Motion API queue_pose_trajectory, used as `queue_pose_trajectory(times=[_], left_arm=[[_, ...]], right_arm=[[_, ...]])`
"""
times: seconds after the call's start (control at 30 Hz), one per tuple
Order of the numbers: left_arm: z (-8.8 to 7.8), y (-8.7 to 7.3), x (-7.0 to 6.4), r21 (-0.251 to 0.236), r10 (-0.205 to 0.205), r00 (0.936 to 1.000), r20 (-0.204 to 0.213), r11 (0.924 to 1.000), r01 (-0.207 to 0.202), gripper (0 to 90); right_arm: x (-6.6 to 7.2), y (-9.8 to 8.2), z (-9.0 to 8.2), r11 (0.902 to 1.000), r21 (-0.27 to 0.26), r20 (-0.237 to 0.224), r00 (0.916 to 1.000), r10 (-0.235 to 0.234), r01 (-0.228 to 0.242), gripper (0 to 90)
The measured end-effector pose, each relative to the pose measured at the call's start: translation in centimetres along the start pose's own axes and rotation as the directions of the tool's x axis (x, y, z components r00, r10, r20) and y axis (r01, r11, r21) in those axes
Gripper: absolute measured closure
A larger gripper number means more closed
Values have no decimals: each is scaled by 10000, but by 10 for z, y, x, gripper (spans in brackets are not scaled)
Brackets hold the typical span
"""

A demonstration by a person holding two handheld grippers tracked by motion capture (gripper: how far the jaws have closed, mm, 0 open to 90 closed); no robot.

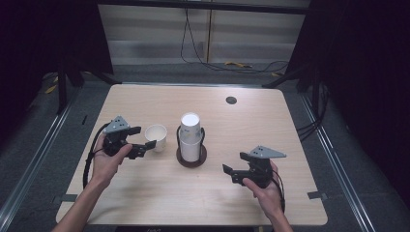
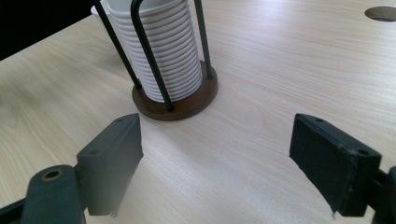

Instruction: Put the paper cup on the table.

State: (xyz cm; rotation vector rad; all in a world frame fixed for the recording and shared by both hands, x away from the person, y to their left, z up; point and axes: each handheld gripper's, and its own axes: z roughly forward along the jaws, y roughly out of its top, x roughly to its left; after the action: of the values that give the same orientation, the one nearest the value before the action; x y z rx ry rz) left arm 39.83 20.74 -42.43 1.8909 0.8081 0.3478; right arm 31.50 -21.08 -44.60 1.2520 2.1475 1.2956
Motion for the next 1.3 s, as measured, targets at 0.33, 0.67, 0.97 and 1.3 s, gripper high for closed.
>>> queue_pose_trajectory(times=[0.33,0.67,0.97,1.3], left_arm=[[-10,-19,-10,16,-265,9984,496,9996,264,157],[-12,-37,-23,215,-137,9993,347,9997,129,158],[-15,-60,-31,431,-258,9992,306,9988,244,159],[-11,-72,-30,529,-512,9971,555,9974,483,158]], right_arm=[[-1,0,-1,10000,-2,25,10000,-7,7,165],[0,-1,0,10000,8,69,10000,4,-4,165],[0,-2,0,10000,37,106,9999,-36,35,165],[0,-4,2,9999,109,81,10000,-21,20,161]])
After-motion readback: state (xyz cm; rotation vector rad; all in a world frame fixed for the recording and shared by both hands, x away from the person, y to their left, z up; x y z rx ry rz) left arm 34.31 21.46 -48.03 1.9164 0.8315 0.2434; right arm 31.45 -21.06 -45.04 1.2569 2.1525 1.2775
